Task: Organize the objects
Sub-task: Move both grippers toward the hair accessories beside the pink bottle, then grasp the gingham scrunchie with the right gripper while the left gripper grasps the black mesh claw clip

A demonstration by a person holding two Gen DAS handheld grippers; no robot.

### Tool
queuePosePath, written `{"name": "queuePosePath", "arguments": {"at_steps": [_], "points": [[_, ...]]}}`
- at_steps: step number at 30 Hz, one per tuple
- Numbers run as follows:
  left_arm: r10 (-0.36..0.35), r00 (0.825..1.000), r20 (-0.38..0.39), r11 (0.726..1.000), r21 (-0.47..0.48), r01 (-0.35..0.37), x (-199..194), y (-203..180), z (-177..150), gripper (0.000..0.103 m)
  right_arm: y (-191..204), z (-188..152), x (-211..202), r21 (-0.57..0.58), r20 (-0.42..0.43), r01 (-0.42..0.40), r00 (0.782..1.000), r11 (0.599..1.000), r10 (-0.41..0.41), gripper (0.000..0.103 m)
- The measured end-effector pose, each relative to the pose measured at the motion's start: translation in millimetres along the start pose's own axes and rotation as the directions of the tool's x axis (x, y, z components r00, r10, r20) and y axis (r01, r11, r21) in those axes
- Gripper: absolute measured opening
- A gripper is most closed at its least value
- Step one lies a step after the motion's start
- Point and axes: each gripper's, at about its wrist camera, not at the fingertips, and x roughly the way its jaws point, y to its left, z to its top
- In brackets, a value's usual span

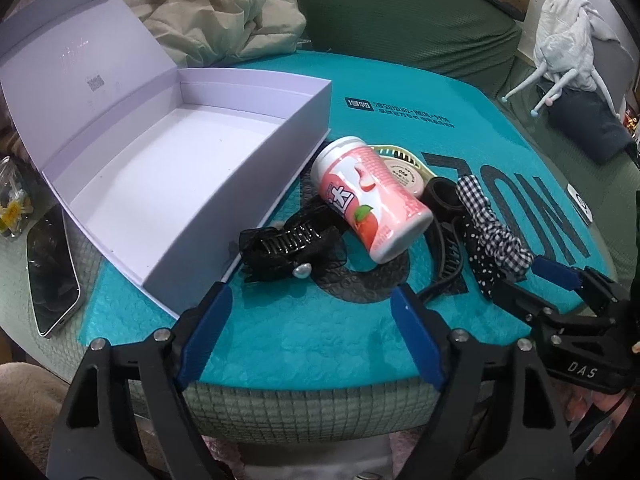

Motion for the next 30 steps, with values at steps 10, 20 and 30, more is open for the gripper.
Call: {"name": "queuePosePath", "arguments": {"at_steps": [10,20,30], "points": [[0.018,1.0,-0.002,1.0,-0.025,-0.018,13,-3,4,0.075,0,4,2,0.004,0.04,-0.058,0.998,0.998,0.058,0.054],[0.031,1.0,-0.004,0.995,-0.099,-0.031,22,2,10,0.068,-3,4,-1,0.001,0.111,-0.071,0.991,0.998,0.07,0.034],[0.052,0.999,0.005,0.992,-0.114,-0.051,28,2,14,0.053,-15,4,-8,0.034,0.155,-0.107,0.983,0.994,0.101,0.03]]}}
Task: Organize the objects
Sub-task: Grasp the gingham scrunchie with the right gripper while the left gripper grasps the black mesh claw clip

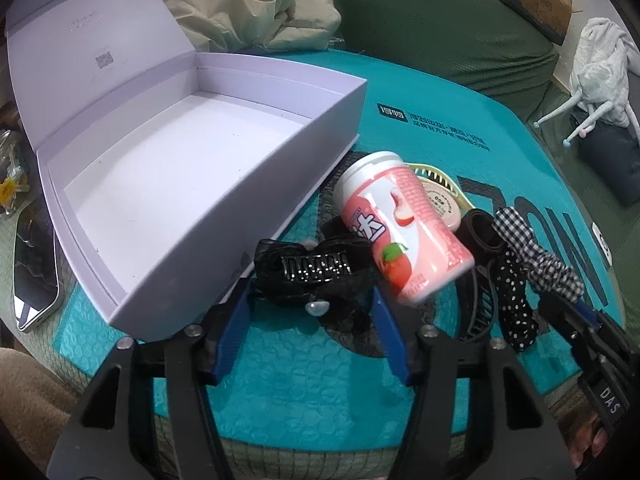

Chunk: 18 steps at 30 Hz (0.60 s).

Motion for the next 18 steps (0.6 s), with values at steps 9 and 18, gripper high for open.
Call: {"name": "queuePosePath", "arguments": {"at_steps": [9,18], "points": [[-0.015,1.0,-0.004,0.998,0.053,0.015,-4,-8,-7,0.034,0,0,-4,-0.003,0.019,0.005,1.0,1.0,-0.005,0.029],[-0.056,0.998,-0.001,0.996,0.066,0.056,-10,-9,-9,0.024,-1,-1,-12,-0.004,0.032,0.013,0.999,1.0,-0.013,0.029]]}}
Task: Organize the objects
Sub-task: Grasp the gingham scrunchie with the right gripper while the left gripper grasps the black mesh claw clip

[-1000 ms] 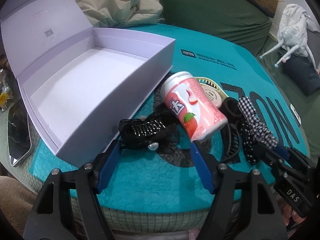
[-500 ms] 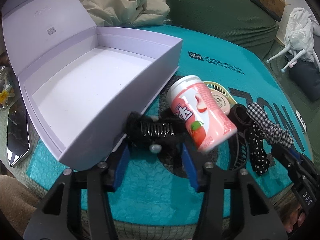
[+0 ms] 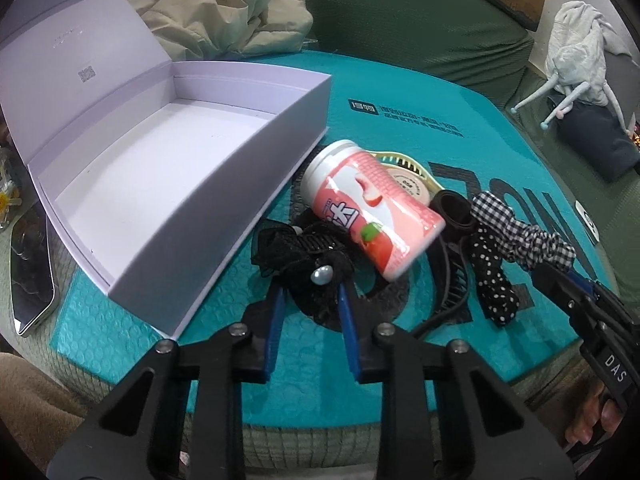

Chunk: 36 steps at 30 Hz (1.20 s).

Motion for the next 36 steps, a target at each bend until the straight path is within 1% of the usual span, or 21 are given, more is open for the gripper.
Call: {"name": "queuePosePath", "arguments": {"at_steps": [3,8,10,13,14,15,16,17,18,19,20,21,23,25,26,31,32,34,36], "points": [[-0.018,1.0,-0.017,1.0,0.004,0.018,-2,-2,-4,0.023,-1,-1,-4,0.0,0.007,0.002,1.0,1.0,-0.002,0.029],[-0.079,0.995,-0.061,0.997,0.016,0.08,-6,-7,-12,0.023,-2,-1,-10,0.0,0.018,0.003,1.0,1.0,-0.003,0.029],[-0.082,0.995,-0.059,0.996,0.022,0.084,-9,-8,-14,0.023,-2,-1,-12,0.001,0.018,0.001,1.0,1.0,-0.001,0.029],[-0.064,0.998,-0.027,0.998,0.018,0.065,-16,-9,-14,0.024,-1,-2,-11,0.0,0.005,0.004,1.0,1.0,-0.004,0.03],[-0.057,0.998,-0.021,0.998,0.016,0.057,-16,-9,-13,0.028,-1,-3,-10,0.002,0.0,0.009,1.0,1.0,-0.009,0.03],[-0.045,0.999,-0.013,0.999,0.014,0.045,-18,-9,-12,0.04,-2,-4,-9,0.005,-0.01,0.016,1.0,1.0,-0.016,0.031],[-0.033,0.999,-0.009,0.999,0.011,0.033,-19,-8,-11,0.048,-2,-4,-7,0.007,-0.018,0.021,1.0,1.0,-0.021,0.036],[-0.019,1.0,0.003,1.0,0.002,0.019,-21,-6,-10,0.061,-3,-5,-5,0.011,-0.027,0.025,0.999,1.0,-0.025,0.041],[-0.017,1.0,0.02,1.0,-0.005,0.017,-23,-5,-10,0.063,-5,-5,-4,0.02,-0.035,0.028,0.999,0.999,-0.027,0.049],[-0.013,0.999,0.049,1.0,-0.012,0.014,-27,-4,-9,0.063,-7,-6,-2,0.035,-0.04,0.024,0.999,0.999,-0.022,0.053],[-0.006,0.997,0.072,1.0,-0.012,0.007,-29,-3,-8,0.065,-10,-7,-2,0.047,-0.041,0.015,0.999,0.999,-0.013,0.053],[0.006,0.996,0.088,1.0,-0.006,-0.005,-31,-4,-8,0.07,-12,-7,-1,0.06,-0.043,0.006,0.999,0.998,-0.003,0.053],[0.031,0.994,0.102,0.999,0.029,-0.034,-28,-7,-4,0.074,-16,-8,1,0.073,-0.047,0.007,0.999,0.997,-0.004,0.053],[0.034,0.996,0.087,0.998,0.052,-0.039,-22,-8,-2,0.074,-18,-9,4,0.085,-0.05,0.01,0.999,0.996,-0.006,0.053],[0.026,0.997,0.069,0.998,0.056,-0.03,-16,-8,0,0.074,-20,-9,5,0.093,-0.052,0.011,0.999,0.996,-0.006,0.053],[-0.017,1.0,0.011,1.0,0.019,0.016,1,-3,0,0.074,-28,-12,16,0.146,-0.086,-0.018,0.996,0.989,0.031,0.052],[-0.026,1.0,0.001,1.0,0.007,0.026,4,-1,-1,0.073,-31,-12,18,0.16,-0.09,-0.017,0.995,0.987,0.032,0.051],[-0.043,0.999,-0.002,0.999,-0.019,0.043,6,3,-1,0.073,-36,-12,19,0.194,-0.075,-0.031,0.996,0.98,0.046,0.04],[-0.064,0.998,0.0,0.997,-0.05,0.064,8,8,-1,0.073,-43,-11,20,0.231,-0.068,-0.054,0.995,0.971,0.071,0.037]]}}
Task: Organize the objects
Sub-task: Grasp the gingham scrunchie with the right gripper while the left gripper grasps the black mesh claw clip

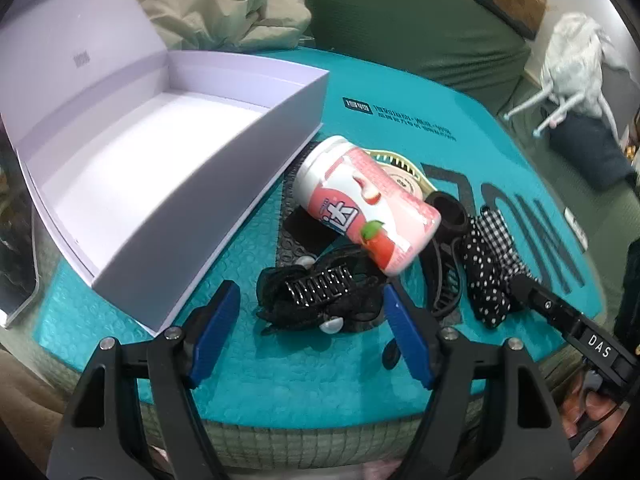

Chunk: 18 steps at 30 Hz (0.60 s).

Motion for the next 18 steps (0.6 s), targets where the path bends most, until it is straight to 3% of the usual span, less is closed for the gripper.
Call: {"name": "queuePosePath", "arguments": {"at_steps": [4,12,18], "points": [[0.016,1.0,0.014,1.0,0.006,-0.016,2,0,0,0.069,-8,2,4,0.045,-0.005,-0.025,1.0,0.999,0.025,0.033],[0.1,0.995,0.03,0.991,0.092,-0.102,8,-11,0,0.059,14,-1,11,-0.087,0.007,0.073,0.997,0.993,-0.073,0.033],[0.133,0.99,0.039,0.98,0.14,-0.138,11,-16,-1,0.049,17,-2,12,-0.109,0.014,0.093,0.996,0.99,-0.092,0.033]]}}
